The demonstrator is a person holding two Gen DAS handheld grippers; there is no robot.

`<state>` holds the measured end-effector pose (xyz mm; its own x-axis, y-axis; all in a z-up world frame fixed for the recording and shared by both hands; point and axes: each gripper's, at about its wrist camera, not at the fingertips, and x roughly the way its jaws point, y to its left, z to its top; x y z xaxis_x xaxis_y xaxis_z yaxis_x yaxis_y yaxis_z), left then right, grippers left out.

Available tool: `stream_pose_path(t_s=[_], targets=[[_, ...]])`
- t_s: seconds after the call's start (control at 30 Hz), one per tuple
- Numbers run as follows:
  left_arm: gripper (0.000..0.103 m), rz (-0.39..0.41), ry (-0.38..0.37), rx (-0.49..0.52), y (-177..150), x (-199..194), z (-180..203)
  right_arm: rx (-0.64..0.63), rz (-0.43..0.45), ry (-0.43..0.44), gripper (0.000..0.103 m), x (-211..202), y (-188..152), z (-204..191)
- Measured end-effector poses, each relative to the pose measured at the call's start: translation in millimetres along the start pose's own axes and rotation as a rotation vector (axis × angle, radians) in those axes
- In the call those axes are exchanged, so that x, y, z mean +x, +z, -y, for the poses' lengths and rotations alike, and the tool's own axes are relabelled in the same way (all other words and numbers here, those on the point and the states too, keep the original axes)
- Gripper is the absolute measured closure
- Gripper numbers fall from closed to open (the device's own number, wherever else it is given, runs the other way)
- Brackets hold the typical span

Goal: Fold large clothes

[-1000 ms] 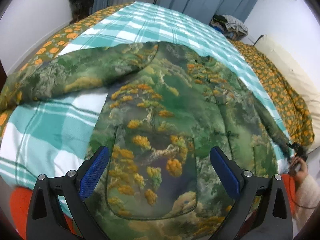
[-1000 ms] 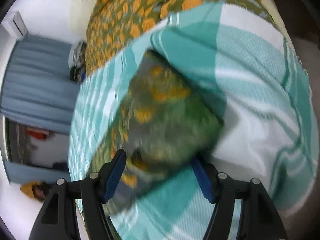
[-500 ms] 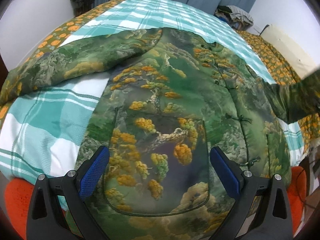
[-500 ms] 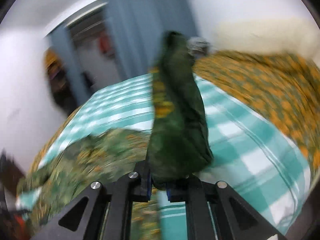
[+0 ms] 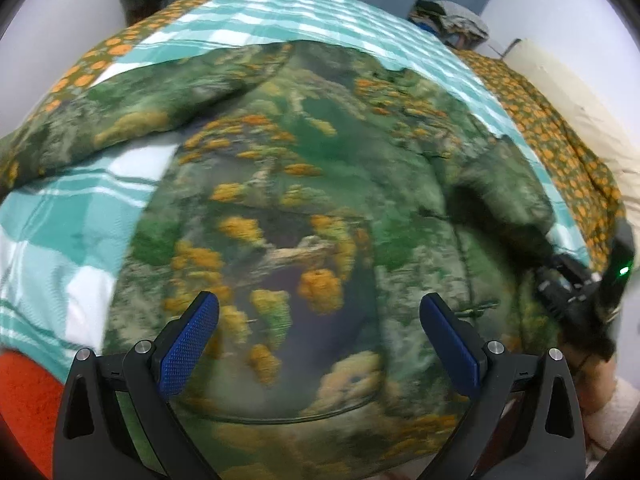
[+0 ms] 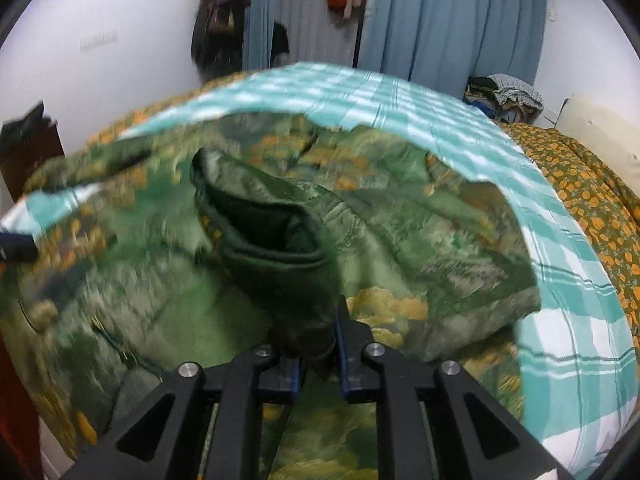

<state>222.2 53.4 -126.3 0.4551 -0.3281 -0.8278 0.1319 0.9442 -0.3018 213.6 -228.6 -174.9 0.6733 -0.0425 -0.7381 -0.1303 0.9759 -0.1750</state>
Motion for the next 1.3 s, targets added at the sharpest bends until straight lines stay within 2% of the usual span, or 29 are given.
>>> stream_pose_path(t_s=[0.07, 0.13, 0.2, 0.3, 0.33, 0.4, 0.5, 0.53, 0.6, 0.67, 0.73, 0.8, 0.83, 0.97, 1.13, 1.3], targets=[[0.003, -0.001, -0.038, 0.012, 4.9, 1.0, 11.4, -0.014, -0.039, 0.050, 0.041, -1.0, -3.9, -2.5], [0.003, -0.006, -0.088, 0.022, 11.3, 1.6, 23.9, -0.046, -0.050, 0.071, 0.031, -8.4, -8.6, -7.2], [0.003, -0.025, -0.158, 0.029, 18.3, 3.9, 38.5, -0.071, -0.058, 0.086, 0.030, -16.9, -14.7, -12.6], [0.003, -0.120, -0.308, 0.059, 27.6, 20.6, 71.2, -0.070, -0.054, 0.089, 0.030, -38.8, -30.2, -10.5], [0.003, -0.142, -0.337, 0.072, 28.8, 26.9, 82.9, -0.051, -0.050, 0.088, 0.030, -45.4, -35.3, -6.1], [0.005, -0.182, -0.375, 0.108, 31.6, 43.8, 108.0, 0.003, -0.053, 0.092, 0.030, -56.1, -44.5, 5.2], [0.021, -0.220, -0.383, 0.130, 37.1, 69.3, 134.9, 0.061, -0.050, 0.099, 0.030, -66.9, -53.2, 14.9], [0.023, -0.241, -0.394, 0.122, 39.9, 79.6, 141.7, 0.080, -0.039, 0.104, 0.030, -70.9, -54.4, 17.9], [0.027, -0.266, -0.392, 0.086, 45.0, 97.8, 146.9, 0.086, -0.021, 0.106, 0.030, -74.5, -54.9, 18.9], [0.042, -0.283, -0.363, 0.071, 47.8, 111.8, 152.9, 0.080, -0.002, 0.115, 0.030, -77.4, -53.8, 17.6], [0.071, -0.294, -0.312, 0.080, 50.5, 119.0, 157.1, 0.066, 0.015, 0.126, 0.030, -80.5, -53.6, 14.9], [0.091, -0.298, -0.272, 0.081, 53.0, 119.1, 156.9, 0.060, 0.030, 0.129, 0.030, -82.4, -52.8, 13.3], [0.095, -0.299, -0.273, 0.079, 54.7, 118.8, 156.3, 0.063, 0.037, 0.132, 0.030, -82.5, -51.7, 13.5], [0.097, -0.254, -0.252, 0.152, 65.2, 99.0, 164.3, 0.113, 0.070, 0.136, 0.030, -86.2, -49.0, 24.5], [0.097, -0.141, -0.202, 0.214, 110.2, 74.1, 155.4, 0.193, 0.081, 0.092, 0.030, -81.8, -38.9, 59.1], [0.097, -0.096, -0.152, 0.120, 160.8, 85.7, 111.3, 0.258, 0.084, 0.036, 0.030, -60.3, -6.3, 113.5]])
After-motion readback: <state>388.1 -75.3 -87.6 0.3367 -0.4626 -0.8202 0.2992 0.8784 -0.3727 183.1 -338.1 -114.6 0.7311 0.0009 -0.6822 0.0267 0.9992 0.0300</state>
